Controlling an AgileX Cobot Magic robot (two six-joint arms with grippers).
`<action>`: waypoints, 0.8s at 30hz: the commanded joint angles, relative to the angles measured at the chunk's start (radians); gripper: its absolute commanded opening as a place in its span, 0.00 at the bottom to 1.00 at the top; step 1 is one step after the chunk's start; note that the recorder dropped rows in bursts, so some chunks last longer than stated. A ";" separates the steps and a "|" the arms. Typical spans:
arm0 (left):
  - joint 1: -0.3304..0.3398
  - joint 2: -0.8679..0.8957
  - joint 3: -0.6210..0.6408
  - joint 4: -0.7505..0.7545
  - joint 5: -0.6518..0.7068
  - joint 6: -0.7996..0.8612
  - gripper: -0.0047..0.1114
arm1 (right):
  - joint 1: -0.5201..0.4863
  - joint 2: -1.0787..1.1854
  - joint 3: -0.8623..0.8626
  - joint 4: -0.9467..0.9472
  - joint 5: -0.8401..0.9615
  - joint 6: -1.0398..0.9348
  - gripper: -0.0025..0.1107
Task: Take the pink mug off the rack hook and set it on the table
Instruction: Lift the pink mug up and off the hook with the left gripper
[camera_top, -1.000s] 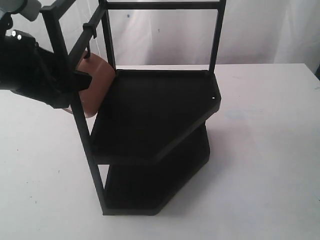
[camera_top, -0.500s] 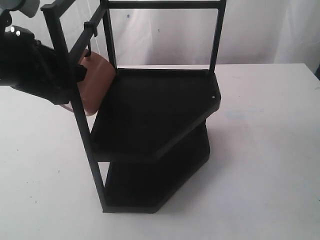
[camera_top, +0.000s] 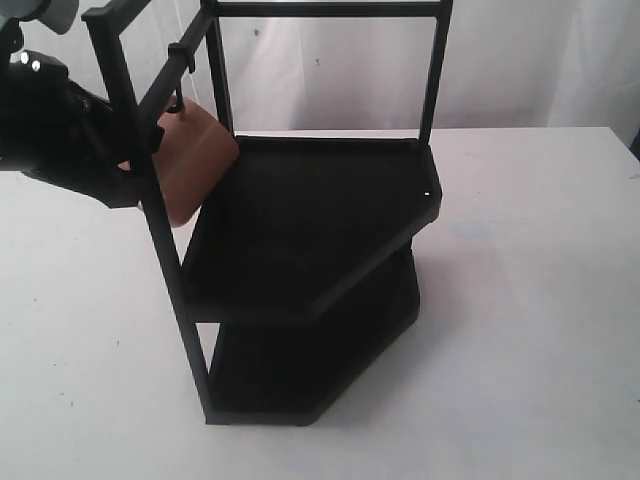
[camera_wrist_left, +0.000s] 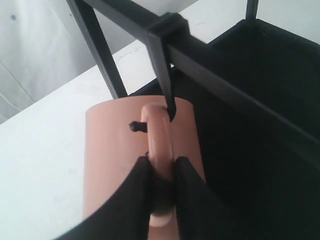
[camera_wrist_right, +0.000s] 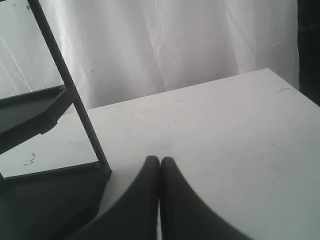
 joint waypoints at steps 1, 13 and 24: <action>-0.003 -0.002 0.004 -0.033 -0.023 -0.008 0.04 | -0.001 -0.005 0.006 -0.002 -0.004 0.003 0.02; -0.003 -0.007 0.004 -0.047 -0.003 -0.008 0.04 | -0.001 -0.005 0.006 -0.002 -0.004 0.003 0.02; -0.003 -0.037 0.004 -0.047 -0.015 -0.008 0.04 | -0.001 -0.005 0.006 -0.002 -0.004 0.003 0.02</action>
